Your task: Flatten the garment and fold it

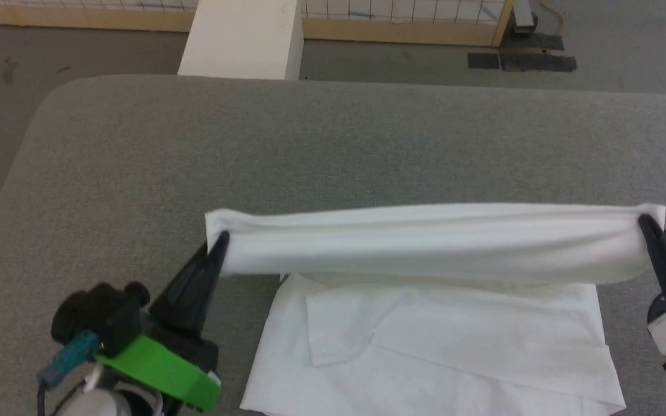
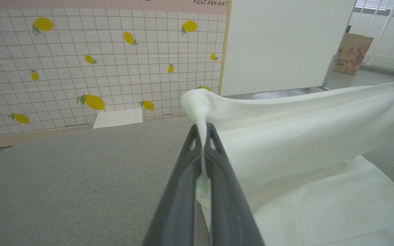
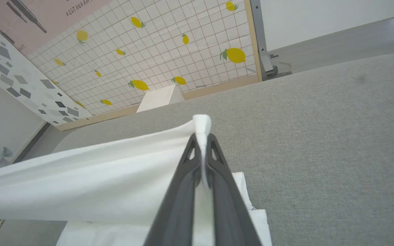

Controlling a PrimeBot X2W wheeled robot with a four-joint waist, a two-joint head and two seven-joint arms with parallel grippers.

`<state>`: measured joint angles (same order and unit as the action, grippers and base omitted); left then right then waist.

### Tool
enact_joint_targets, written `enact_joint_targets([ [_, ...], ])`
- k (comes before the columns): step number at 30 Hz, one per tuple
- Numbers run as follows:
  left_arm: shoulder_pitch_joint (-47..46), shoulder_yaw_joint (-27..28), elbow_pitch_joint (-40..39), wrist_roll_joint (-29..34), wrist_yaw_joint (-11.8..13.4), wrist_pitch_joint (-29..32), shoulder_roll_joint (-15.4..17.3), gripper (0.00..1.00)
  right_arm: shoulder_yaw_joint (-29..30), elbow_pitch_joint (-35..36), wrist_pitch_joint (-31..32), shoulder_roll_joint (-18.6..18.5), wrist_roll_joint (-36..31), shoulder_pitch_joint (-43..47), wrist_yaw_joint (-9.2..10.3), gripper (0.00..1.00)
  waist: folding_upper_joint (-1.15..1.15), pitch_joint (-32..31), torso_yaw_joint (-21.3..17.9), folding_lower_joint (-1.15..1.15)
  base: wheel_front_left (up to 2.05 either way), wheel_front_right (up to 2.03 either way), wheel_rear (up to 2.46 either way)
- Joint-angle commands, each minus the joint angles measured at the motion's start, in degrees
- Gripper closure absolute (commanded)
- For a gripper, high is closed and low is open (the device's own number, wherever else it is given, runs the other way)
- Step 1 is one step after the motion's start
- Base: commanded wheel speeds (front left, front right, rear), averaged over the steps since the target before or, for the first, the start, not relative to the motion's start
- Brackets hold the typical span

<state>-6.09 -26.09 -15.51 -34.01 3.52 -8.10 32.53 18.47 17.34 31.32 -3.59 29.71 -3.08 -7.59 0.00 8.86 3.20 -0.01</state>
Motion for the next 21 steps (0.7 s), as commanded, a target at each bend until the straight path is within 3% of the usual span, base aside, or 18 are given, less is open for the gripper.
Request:
enact_joint_targets([
  [1, 2.7, -0.02, -0.96, -0.69, 0.91, -0.38, 0.32, 1.0, 0.97, 0.7, 0.04, 0.22, 0.62, 2.13, 0.1, 1.0, 0.0, -2.17, 0.25, 0.01, 0.0, 0.0, 0.0],
  [4, 7.81, -0.69, -2.81, -2.52, 2.18, -0.51, -0.3, 1.0, 2.18, 1.35, 0.22, 0.61, 2.12, 6.99, 0.1, 1.0, 0.0, -3.51, 0.23, 0.01, 0.0, 0.0, 0.0],
  [8, 12.48, -3.14, -2.83, -4.53, 1.99, 0.03, -1.29, 1.0, 2.37, -0.65, -1.31, 0.68, 5.8, 12.76, 0.1, 1.0, 0.0, -4.39, 0.02, 0.01, 0.0, 0.0, 0.0],
  [14, 14.76, -5.95, 1.08, -6.98, 1.17, 1.77, -2.94, 1.0, -0.88, -3.58, -2.62, 0.7, 5.8, 18.16, 0.1, 1.0, 0.0, -4.39, -0.47, 0.01, 0.0, 0.0, 0.0],
  [21, 15.63, -7.9, 5.69, -10.55, 0.21, 6.94, -2.73, 1.0, -1.18, -7.75, -2.01, 0.7, 3.92, 19.95, 0.1, 1.0, 0.0, -3.88, -1.14, 0.01, 0.0, 0.0, 0.0],
])
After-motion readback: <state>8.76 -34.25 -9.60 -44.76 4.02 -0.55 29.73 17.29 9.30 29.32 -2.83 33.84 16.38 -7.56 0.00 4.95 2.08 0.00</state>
